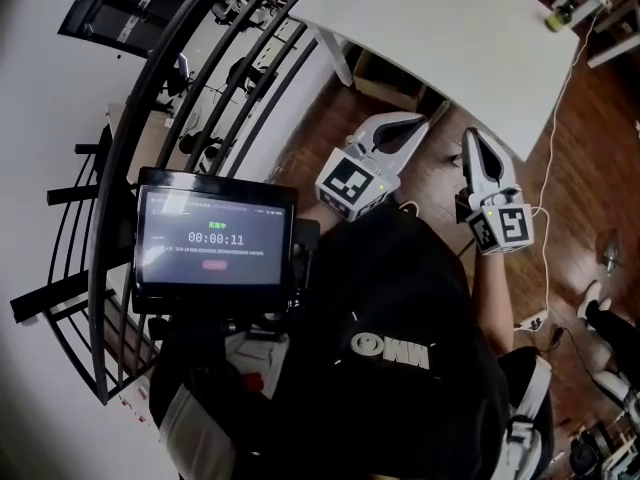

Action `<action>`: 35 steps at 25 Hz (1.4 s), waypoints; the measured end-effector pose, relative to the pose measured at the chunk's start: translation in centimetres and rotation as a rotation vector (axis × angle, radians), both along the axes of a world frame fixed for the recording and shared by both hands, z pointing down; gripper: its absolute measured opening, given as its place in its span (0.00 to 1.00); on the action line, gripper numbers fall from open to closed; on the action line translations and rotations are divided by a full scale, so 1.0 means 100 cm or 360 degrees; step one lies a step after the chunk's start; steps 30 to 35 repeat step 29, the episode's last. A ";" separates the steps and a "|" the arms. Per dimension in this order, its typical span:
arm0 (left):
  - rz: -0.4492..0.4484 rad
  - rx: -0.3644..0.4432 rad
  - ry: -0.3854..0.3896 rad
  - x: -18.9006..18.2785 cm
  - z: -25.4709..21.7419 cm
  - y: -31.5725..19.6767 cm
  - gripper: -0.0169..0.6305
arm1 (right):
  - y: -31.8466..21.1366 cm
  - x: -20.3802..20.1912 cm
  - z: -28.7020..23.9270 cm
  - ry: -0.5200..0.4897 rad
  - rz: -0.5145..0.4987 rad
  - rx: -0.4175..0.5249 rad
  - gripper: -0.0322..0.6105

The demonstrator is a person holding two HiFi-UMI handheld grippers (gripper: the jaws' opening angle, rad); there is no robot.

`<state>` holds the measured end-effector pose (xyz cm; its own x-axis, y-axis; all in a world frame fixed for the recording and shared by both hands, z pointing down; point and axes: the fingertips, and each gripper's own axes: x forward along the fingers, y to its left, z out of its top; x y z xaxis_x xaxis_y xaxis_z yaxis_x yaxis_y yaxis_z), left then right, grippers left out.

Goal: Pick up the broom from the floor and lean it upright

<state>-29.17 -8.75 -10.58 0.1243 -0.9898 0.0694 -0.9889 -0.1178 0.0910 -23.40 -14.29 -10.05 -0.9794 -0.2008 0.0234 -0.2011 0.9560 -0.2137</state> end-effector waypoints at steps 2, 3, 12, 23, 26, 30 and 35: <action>0.0001 0.0008 -0.0006 -0.003 0.000 -0.004 0.05 | -0.002 -0.004 -0.003 -0.0047 -0.0006 -0.0036 0.06; 0.0000 0.0012 -0.0007 -0.004 0.001 -0.007 0.05 | -0.002 -0.005 -0.003 -0.0068 -0.0011 -0.0055 0.06; 0.0011 0.0019 -0.0045 -0.007 0.008 -0.016 0.05 | -0.011 -0.008 0.008 -0.0035 0.0006 -0.0058 0.05; 0.0006 0.0066 0.0005 -0.007 0.006 -0.014 0.05 | -0.006 -0.016 0.020 0.0054 -0.0043 0.0016 0.06; -0.0017 0.0034 -0.0002 -0.017 0.015 -0.004 0.05 | 0.005 -0.025 0.022 0.0059 -0.0069 0.0023 0.06; -0.0031 -0.0004 0.0005 -0.021 0.020 0.006 0.05 | 0.014 -0.029 0.020 0.0076 -0.0062 0.0020 0.06; -0.0031 -0.0004 0.0005 -0.021 0.020 0.006 0.05 | 0.014 -0.029 0.020 0.0076 -0.0062 0.0020 0.06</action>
